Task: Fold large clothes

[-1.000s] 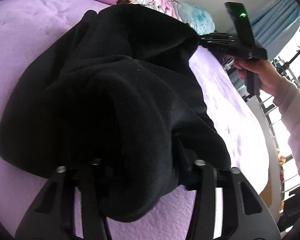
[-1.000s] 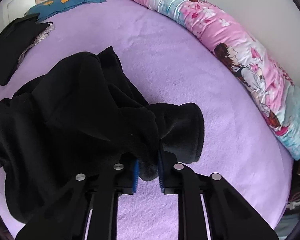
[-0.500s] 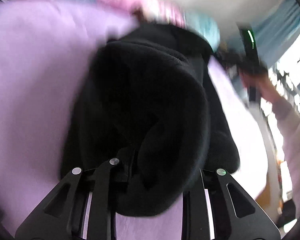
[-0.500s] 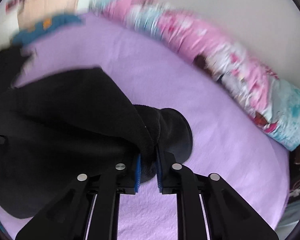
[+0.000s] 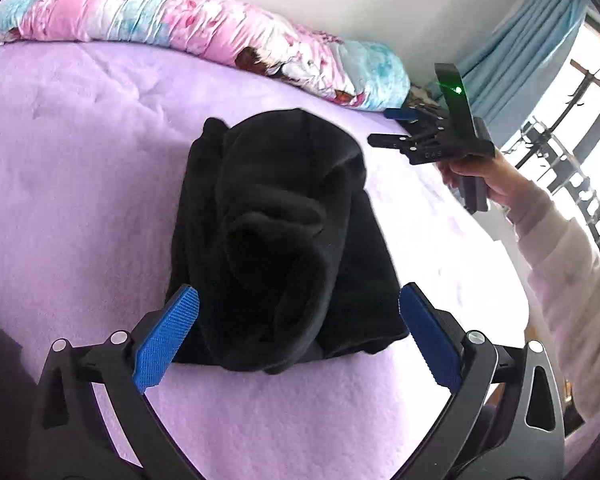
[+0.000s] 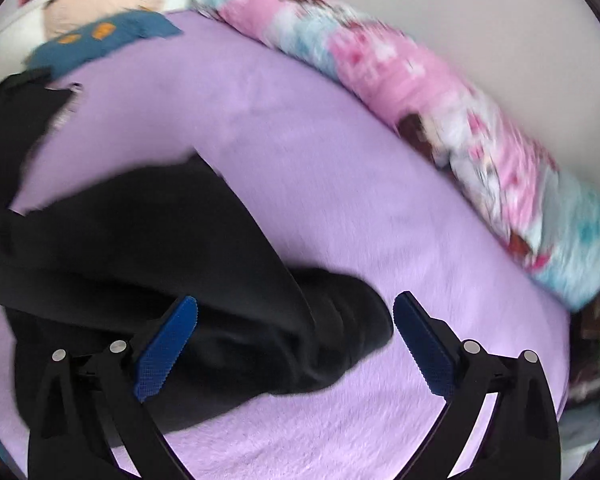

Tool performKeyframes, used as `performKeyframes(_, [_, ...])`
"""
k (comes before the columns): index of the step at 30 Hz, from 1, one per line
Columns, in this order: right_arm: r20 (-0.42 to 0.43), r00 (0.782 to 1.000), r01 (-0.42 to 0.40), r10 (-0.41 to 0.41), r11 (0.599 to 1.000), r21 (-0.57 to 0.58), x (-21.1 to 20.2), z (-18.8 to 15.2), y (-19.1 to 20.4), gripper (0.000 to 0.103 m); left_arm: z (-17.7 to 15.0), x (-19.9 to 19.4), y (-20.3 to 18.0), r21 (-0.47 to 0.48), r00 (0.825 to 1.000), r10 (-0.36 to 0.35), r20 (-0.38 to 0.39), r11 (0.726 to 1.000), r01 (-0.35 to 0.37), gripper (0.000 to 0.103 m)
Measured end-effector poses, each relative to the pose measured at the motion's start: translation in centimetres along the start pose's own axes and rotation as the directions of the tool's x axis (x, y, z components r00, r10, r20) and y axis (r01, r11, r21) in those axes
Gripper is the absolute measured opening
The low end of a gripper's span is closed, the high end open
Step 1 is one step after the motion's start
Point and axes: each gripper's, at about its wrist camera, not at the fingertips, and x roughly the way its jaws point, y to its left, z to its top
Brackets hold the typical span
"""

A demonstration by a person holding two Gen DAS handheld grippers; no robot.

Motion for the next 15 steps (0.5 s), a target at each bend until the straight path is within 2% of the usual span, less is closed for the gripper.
performKeyframes(3, [-0.036, 0.999, -0.005, 0.003, 0.998, -0.056, 1.7, 1.7, 2.0, 0.096, -0.4, 1.9, -0.7, 0.018, 0.999, -0.004, -0.032, 1.000, 0.005, 0.097])
performKeyframes(7, [-0.076, 0.991, -0.113, 0.112, 0.993, -0.011, 6.1, 4.4, 2.8, 0.095, -1.9, 4.4, -2.1, 0.030, 0.997, 0.006, -0.080, 1.000, -0.004, 0.097])
performKeyframes(8, [-0.090, 0.987, -0.130, 0.130, 0.991, 0.010, 7.2, 4.6, 2.8, 0.090, -2.0, 4.6, -2.0, 0.032, 0.997, 0.001, -0.082, 1.000, 0.002, 0.097])
performKeyframes(9, [-0.109, 0.982, -0.150, 0.152, 0.988, 0.033, 8.2, 5.1, 2.4, 0.070, -1.9, 5.1, -1.9, 0.019, 0.997, -0.025, -0.077, 0.999, 0.026, 0.097])
performKeyframes(12, [-0.149, 0.955, -0.236, 0.256, 0.962, 0.138, 10.2, 5.9, 1.3, 0.040, -1.5, 5.1, -0.6, -0.042, 0.997, -0.072, -0.037, 0.997, 0.071, 0.095])
performKeyframes(13, [-0.147, 0.951, -0.250, 0.272, 0.956, 0.151, 10.2, 5.3, 1.4, 0.037, -1.5, 4.8, 0.0, -0.069, 0.996, -0.086, -0.027, 0.994, 0.084, 0.092])
performKeyframes(14, [-0.143, 0.951, -0.252, 0.273, 0.956, 0.151, 10.2, 5.4, 1.2, 0.030, -1.5, 5.1, 0.8, -0.113, 0.995, -0.095, -0.039, 0.990, 0.090, 0.074])
performKeyframes(15, [-0.131, 0.954, -0.249, 0.270, 0.956, 0.158, 10.0, 5.6, 1.0, 0.024, -1.5, 5.2, 1.2, -0.132, 0.996, -0.083, -0.043, 0.988, 0.077, 0.062])
